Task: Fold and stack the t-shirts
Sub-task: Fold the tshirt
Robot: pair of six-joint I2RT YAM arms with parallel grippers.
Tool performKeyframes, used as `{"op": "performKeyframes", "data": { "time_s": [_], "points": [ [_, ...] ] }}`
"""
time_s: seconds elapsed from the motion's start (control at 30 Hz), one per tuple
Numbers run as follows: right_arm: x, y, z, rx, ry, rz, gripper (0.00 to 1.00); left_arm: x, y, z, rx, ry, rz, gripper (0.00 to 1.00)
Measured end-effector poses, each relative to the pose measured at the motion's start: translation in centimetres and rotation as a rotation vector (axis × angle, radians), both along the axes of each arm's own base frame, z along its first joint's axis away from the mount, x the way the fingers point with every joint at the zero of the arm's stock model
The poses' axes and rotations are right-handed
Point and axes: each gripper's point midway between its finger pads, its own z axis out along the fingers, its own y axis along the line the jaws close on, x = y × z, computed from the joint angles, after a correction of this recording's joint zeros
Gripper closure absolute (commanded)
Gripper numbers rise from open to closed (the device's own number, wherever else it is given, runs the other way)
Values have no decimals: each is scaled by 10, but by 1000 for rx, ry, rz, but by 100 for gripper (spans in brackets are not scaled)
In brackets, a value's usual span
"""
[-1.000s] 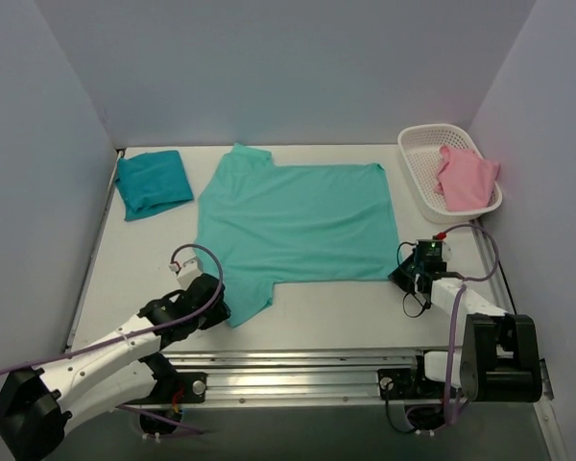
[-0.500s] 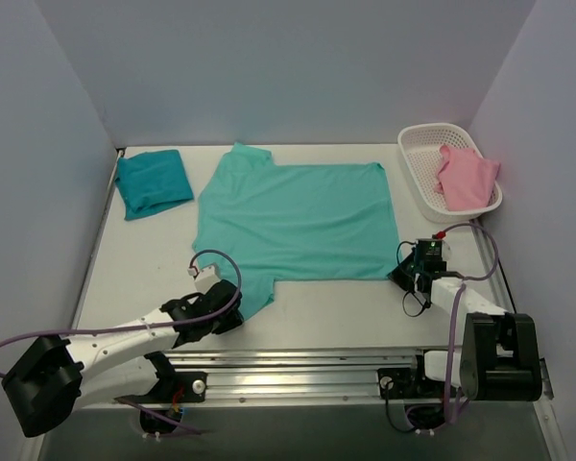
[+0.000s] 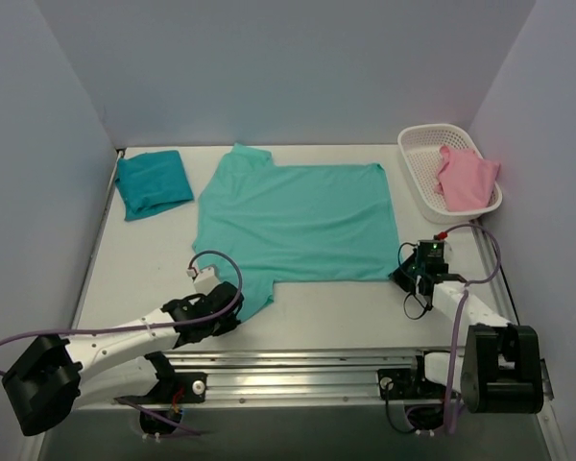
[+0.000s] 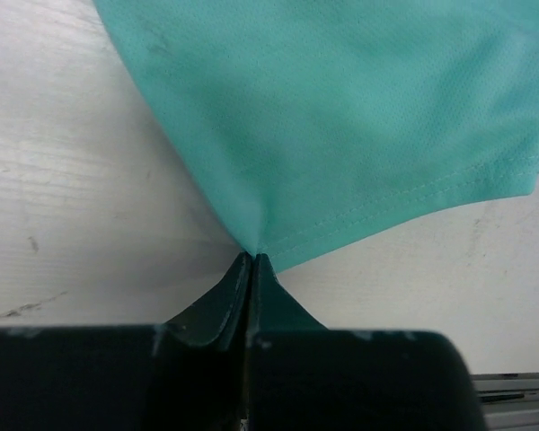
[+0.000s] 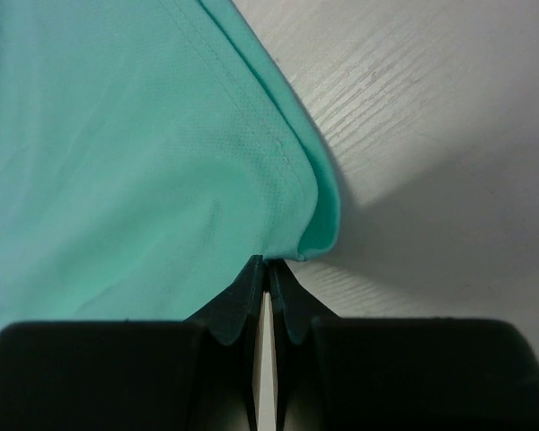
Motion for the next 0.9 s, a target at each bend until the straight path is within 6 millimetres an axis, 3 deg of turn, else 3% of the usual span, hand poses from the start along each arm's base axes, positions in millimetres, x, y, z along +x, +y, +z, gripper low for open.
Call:
{"op": "performKeyframes", "data": {
  "time_s": [0.13,0.37,0.67,0.9],
  "points": [
    [-4,0,11,-5,-23,4,100,-3,11,15,24,-20,3,98],
    [-14,0,21,-11,-27,12,100,8,18,68,31,-118,17,98],
    [-14,0,30,-13,-11,14,100,38,23,134,78,-253,32,98],
    [8,-1,46,-17,-39,16,100,77,35,143,147,-258,68,98]
  ]
}}
